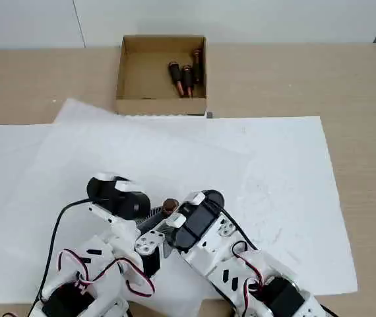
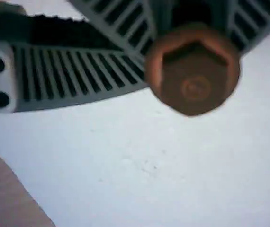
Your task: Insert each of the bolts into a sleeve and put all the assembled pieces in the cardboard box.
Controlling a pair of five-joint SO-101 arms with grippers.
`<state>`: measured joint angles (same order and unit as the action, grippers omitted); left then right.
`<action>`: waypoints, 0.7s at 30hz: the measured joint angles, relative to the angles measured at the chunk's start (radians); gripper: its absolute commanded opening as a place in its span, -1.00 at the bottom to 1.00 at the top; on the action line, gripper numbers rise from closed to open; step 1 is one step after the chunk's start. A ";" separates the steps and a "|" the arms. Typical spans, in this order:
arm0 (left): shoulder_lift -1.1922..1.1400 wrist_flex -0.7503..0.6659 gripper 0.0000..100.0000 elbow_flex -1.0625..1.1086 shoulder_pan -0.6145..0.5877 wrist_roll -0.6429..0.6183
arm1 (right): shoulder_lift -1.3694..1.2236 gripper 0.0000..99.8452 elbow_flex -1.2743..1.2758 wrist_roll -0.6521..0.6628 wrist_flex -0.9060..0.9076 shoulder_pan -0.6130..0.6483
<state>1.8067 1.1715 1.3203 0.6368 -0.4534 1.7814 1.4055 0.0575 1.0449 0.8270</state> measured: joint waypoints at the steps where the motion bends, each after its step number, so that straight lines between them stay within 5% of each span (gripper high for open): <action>1: 0.000 -0.002 -0.91 0.000 -0.005 0.003 | 0.000 -1.00 0.000 0.000 0.000 0.000; 7: 0.000 -0.002 -0.62 0.000 -0.026 0.012 | 0.000 -1.00 0.000 0.000 -0.006 -0.005; 21: 0.000 -0.002 -0.61 -0.040 -0.074 0.014 | -0.002 -1.00 0.000 0.002 -0.006 -0.006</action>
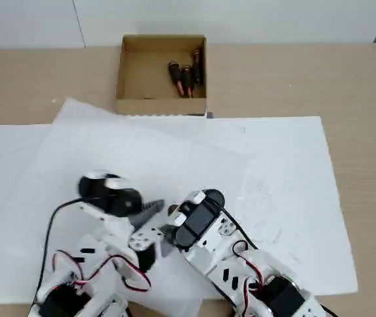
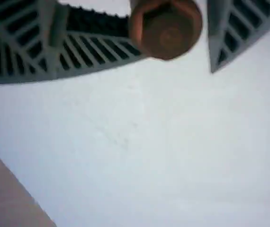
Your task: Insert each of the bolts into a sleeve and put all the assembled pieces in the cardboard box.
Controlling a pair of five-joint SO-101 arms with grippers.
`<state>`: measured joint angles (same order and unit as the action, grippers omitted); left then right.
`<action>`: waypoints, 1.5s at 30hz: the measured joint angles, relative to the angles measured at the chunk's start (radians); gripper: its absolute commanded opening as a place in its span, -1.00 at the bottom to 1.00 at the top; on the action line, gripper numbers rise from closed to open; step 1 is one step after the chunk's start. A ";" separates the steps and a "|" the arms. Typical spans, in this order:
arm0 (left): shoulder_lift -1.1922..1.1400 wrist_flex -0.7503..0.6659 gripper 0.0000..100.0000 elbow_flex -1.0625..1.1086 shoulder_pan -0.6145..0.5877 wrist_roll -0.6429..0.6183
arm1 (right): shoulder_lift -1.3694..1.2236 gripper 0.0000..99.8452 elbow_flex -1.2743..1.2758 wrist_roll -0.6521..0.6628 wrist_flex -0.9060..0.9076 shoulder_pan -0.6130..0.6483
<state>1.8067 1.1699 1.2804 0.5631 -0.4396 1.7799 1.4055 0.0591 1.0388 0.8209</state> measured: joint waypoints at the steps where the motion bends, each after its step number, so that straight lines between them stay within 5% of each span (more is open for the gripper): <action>1: 0.000 0.000 -0.61 -0.017 -0.020 0.005 | 0.000 -1.00 0.000 0.000 0.000 0.000; 4: 0.000 0.000 -0.65 -0.048 -0.095 0.064 | 0.000 -1.00 0.000 0.000 0.000 0.002; 9: 0.000 0.000 -1.00 -0.052 -0.233 0.172 | 0.000 -1.00 0.000 0.000 0.000 -0.012; 24: 0.000 0.035 -0.99 -0.002 -0.486 0.315 | 0.000 -1.00 0.000 0.000 -0.034 -0.299; 45: 0.000 0.049 -0.99 0.216 -0.537 0.359 | 0.000 -1.00 0.000 -0.055 -0.063 -0.683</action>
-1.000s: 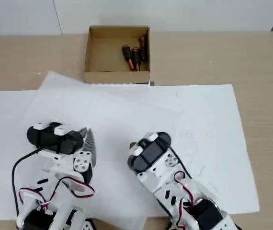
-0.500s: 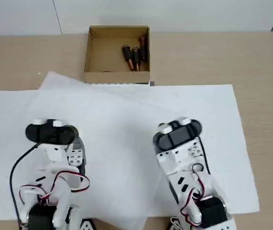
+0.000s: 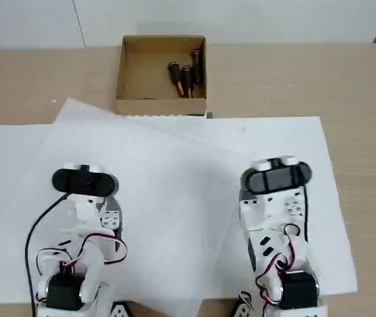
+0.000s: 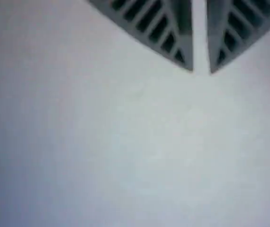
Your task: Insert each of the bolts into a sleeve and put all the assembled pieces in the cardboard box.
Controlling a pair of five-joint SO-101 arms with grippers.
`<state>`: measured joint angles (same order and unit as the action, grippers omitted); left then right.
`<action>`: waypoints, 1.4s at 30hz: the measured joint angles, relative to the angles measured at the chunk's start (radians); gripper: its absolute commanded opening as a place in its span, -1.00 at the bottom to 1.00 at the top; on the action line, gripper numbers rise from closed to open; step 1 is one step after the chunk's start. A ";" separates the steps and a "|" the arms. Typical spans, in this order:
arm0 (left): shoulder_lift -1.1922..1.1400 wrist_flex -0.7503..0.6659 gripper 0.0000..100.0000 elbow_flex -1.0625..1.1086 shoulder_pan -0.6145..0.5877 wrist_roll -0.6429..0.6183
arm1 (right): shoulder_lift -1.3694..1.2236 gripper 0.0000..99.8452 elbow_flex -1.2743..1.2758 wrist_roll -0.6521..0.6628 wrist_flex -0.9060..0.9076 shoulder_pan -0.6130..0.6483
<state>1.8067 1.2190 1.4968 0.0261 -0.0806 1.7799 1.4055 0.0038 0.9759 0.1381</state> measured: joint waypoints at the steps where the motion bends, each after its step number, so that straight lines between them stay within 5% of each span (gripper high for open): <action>1: 0.000 0.000 -0.99 0.009 -0.017 -0.003 | 0.000 -1.00 0.000 -0.012 0.000 -0.011; 16: 0.000 0.000 -0.99 0.095 -0.095 0.003 | -0.002 -1.00 -0.063 -0.109 0.000 -0.015; 23: 0.000 0.000 -0.99 0.095 -0.109 0.005 | -0.083 -1.00 -0.224 -0.215 0.000 0.103; 42: 0.000 0.000 -0.99 0.095 -0.126 0.002 | -1.284 -1.00 -1.037 -0.273 -0.285 0.118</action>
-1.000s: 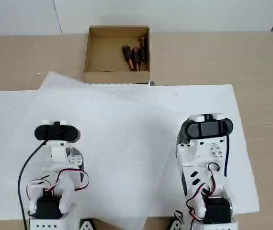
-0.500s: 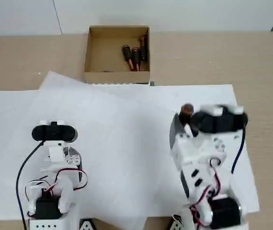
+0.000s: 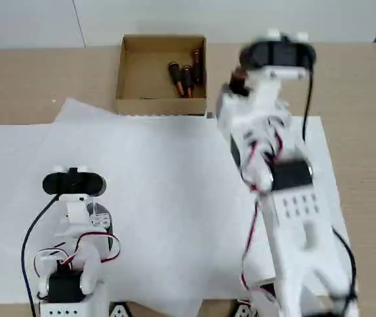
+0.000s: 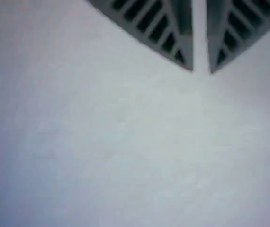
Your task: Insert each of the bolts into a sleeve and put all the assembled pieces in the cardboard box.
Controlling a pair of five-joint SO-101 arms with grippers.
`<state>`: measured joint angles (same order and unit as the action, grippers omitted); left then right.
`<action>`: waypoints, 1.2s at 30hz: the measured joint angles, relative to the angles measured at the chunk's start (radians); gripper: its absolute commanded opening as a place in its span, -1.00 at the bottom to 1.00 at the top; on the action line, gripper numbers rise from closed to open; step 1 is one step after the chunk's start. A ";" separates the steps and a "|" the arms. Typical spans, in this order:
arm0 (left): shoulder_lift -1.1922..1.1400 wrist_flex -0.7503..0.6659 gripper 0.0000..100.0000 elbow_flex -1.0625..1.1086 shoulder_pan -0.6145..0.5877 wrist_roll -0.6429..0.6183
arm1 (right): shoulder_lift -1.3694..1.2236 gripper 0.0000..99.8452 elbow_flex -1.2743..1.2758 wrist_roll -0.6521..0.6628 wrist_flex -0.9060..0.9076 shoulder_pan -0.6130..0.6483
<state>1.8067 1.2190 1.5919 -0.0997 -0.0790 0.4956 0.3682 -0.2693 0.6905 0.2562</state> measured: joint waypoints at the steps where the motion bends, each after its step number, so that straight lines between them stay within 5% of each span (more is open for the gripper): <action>1: 0.000 0.000 -0.99 0.000 0.000 0.000 | -0.049 -1.00 -0.043 0.012 -0.003 0.000; 11: 0.000 0.000 -0.99 0.000 0.000 0.000 | -0.468 -1.00 -0.410 0.150 -0.011 0.000; 17: 0.000 0.000 -0.99 0.000 0.000 0.000 | -0.721 -0.99 -0.580 0.275 -0.167 0.009; 32: 0.000 0.000 -0.99 0.000 0.000 0.000 | -1.278 -0.98 -1.007 0.552 -0.267 0.144; 36: 0.000 0.000 -0.99 0.000 0.000 0.000 | -1.366 -0.76 -1.123 0.603 -0.267 0.149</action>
<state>1.8067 1.2190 1.5919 -0.0997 -0.0790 -0.8700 -0.7549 0.3337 0.4235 0.4051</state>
